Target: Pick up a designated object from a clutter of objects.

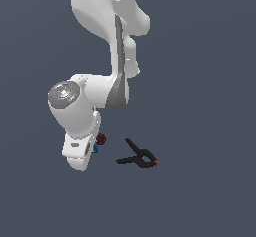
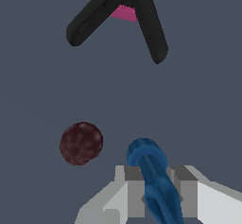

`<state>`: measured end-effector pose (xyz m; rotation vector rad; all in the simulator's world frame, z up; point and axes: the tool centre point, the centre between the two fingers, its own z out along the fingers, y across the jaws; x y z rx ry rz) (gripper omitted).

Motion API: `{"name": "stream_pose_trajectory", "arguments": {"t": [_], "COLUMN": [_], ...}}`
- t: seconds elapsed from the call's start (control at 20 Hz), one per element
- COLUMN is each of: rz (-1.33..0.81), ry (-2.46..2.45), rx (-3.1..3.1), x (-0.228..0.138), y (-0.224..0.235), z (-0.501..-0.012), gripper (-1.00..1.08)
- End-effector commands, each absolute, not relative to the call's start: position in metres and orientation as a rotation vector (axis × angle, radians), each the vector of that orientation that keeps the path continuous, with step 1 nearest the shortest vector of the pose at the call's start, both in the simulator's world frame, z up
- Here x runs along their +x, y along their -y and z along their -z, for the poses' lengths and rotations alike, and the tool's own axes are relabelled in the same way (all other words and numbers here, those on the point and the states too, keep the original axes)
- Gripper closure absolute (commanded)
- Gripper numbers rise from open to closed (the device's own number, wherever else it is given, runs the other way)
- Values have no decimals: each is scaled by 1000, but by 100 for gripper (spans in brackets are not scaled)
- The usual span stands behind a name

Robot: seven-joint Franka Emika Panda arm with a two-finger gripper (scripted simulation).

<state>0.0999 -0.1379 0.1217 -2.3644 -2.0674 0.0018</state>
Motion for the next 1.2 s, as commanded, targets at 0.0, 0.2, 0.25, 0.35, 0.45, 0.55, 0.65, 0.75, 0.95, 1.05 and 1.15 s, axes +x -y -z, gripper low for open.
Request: {"name": "stream_pose_trajectory", "arguments": {"t": [0.0, 0.2, 0.25, 0.35, 0.45, 0.55, 0.65, 0.75, 0.95, 1.05, 1.15], "rz": [-1, -1, -1, -1, -1, -1, -1, -1, -1, -1, -1], "ry": [2068, 2068, 2068, 2069, 2069, 2069, 2069, 2069, 2069, 2069, 2069], "rx": [-2365, -2365, -2365, -2365, -2365, -2365, -2365, -2365, -2364, -2364, -2364], "x": [92, 79, 75, 68, 61, 53, 46, 39, 25, 19, 14], "y": [135, 129, 128, 125, 122, 119, 116, 113, 107, 104, 102], "z": [-146, -186, -197, -218, -241, -265, -288, -312, -356, -377, -396], "gripper": [108, 108, 108, 108, 108, 108, 108, 108, 108, 108, 108]}}
